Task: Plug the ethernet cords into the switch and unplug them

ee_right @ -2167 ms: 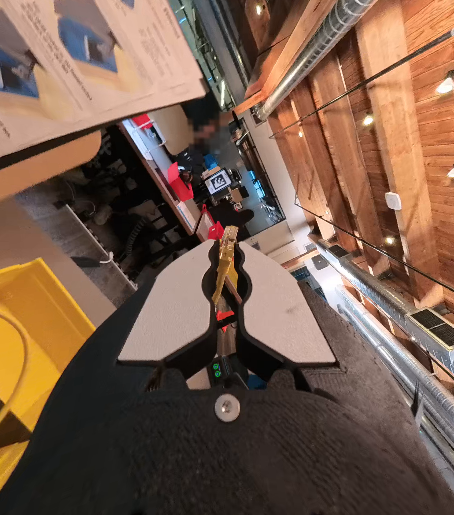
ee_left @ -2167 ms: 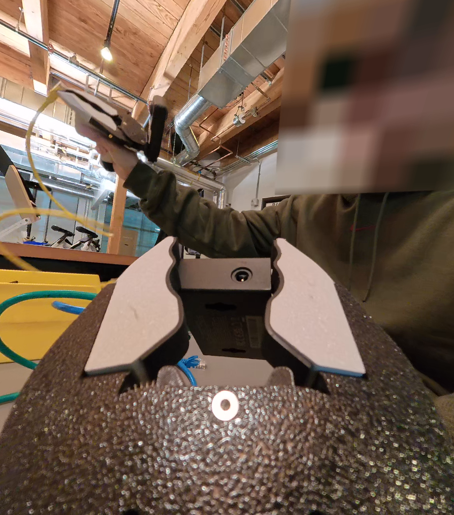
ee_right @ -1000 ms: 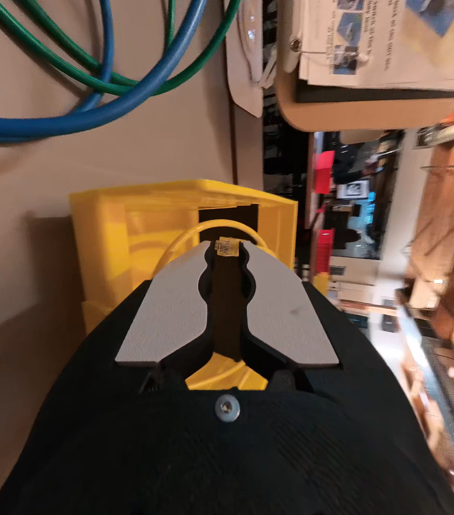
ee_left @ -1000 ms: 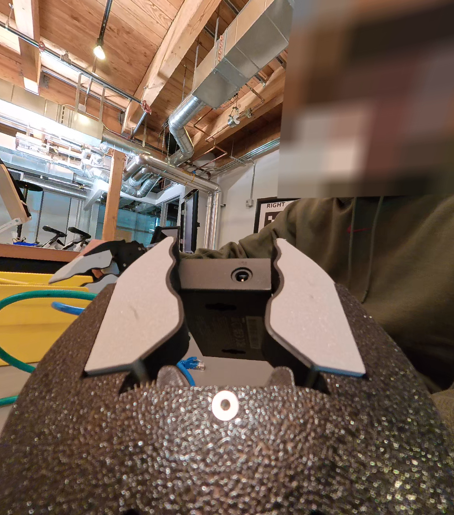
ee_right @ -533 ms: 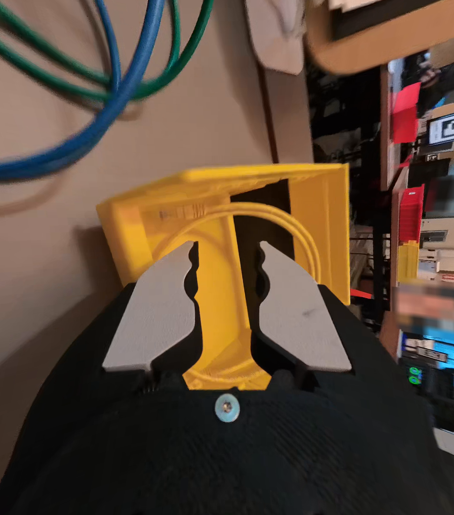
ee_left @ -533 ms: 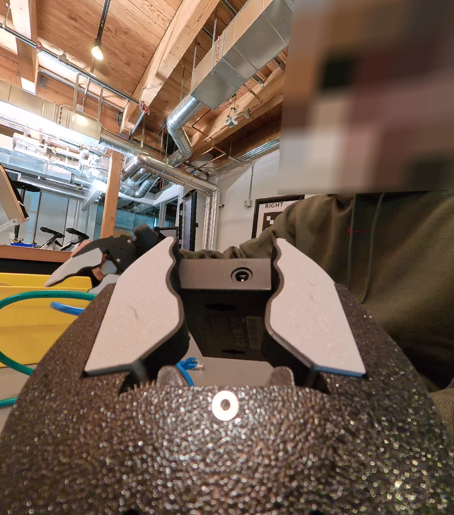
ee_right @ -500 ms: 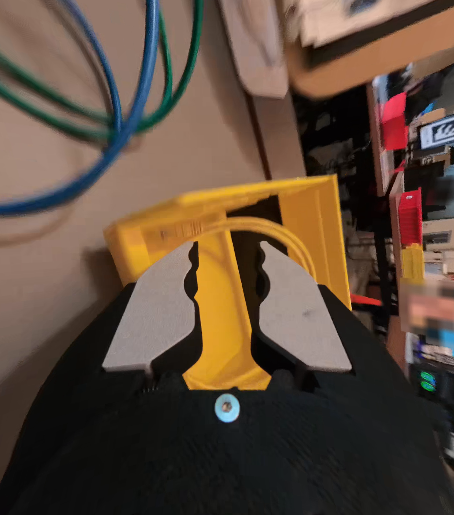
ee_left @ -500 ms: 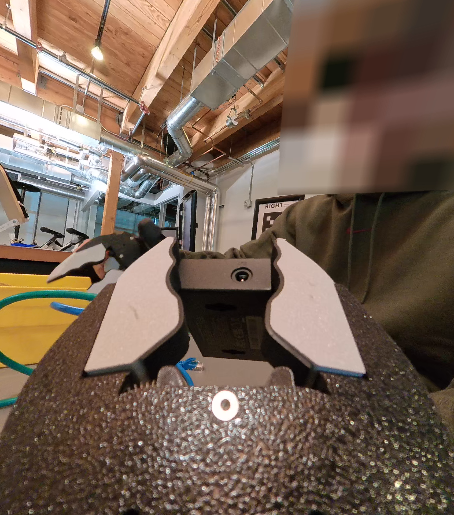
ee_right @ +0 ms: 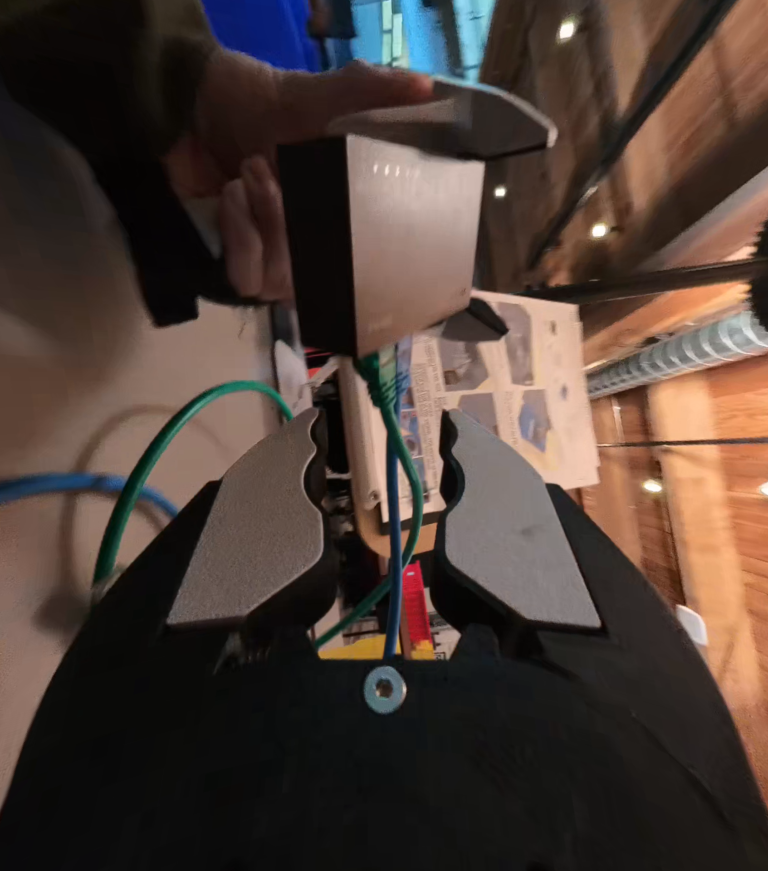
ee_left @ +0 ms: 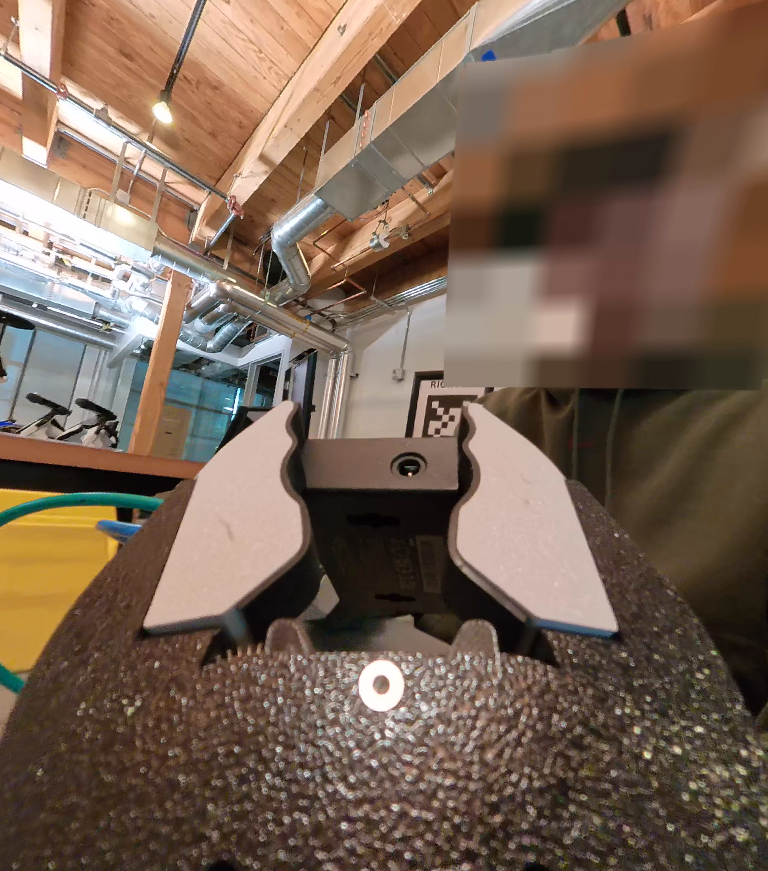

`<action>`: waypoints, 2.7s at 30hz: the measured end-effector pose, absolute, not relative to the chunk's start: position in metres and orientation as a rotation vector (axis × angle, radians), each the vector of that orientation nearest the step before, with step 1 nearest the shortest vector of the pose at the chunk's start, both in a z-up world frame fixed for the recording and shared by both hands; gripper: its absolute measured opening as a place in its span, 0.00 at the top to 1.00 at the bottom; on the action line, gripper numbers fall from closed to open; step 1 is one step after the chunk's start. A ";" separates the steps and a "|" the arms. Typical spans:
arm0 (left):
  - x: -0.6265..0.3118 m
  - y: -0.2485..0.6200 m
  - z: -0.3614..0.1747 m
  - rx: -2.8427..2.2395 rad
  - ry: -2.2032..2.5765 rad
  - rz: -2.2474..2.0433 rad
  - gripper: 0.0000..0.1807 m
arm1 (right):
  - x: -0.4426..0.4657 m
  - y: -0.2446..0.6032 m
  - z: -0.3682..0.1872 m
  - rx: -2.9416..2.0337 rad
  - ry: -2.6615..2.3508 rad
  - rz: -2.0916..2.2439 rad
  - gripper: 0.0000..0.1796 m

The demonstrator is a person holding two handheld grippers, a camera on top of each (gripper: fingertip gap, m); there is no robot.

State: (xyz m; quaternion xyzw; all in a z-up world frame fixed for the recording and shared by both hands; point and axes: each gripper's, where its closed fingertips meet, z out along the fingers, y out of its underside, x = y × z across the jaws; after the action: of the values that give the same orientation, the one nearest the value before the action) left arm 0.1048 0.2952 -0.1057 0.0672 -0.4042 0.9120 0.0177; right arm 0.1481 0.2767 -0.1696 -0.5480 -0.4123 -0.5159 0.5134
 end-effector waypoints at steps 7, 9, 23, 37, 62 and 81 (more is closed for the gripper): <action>0.107 0.288 -0.094 0.242 -1.247 2.828 0.66 | 0.139 0.277 -0.149 -1.266 -0.976 -1.224 0.92; 0.111 0.287 -0.101 0.333 -1.375 2.796 0.65 | 0.140 0.271 -0.150 -1.331 -1.018 -1.143 0.93; 0.146 0.281 -0.133 1.097 -2.429 2.317 0.51 | 0.184 0.246 -0.150 -1.635 -1.092 -1.358 0.95; 0.136 0.247 -0.161 1.631 -2.650 2.176 0.34 | 0.159 0.241 -0.154 -1.619 -1.198 -1.461 0.95; 0.134 0.228 -0.171 1.738 -2.550 2.237 0.29 | 0.145 0.222 -0.161 -1.549 -1.224 -1.469 0.95; 0.137 0.236 -0.183 1.774 -2.210 2.386 0.31 | 0.141 0.230 -0.172 -1.465 -1.102 -1.301 0.85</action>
State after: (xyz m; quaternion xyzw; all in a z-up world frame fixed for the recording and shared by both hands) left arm 0.1372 0.2359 -0.1827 0.4601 -0.5731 0.6187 -0.2776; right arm 0.1413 0.2303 -0.1720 -0.5877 -0.4420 -0.5218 0.4324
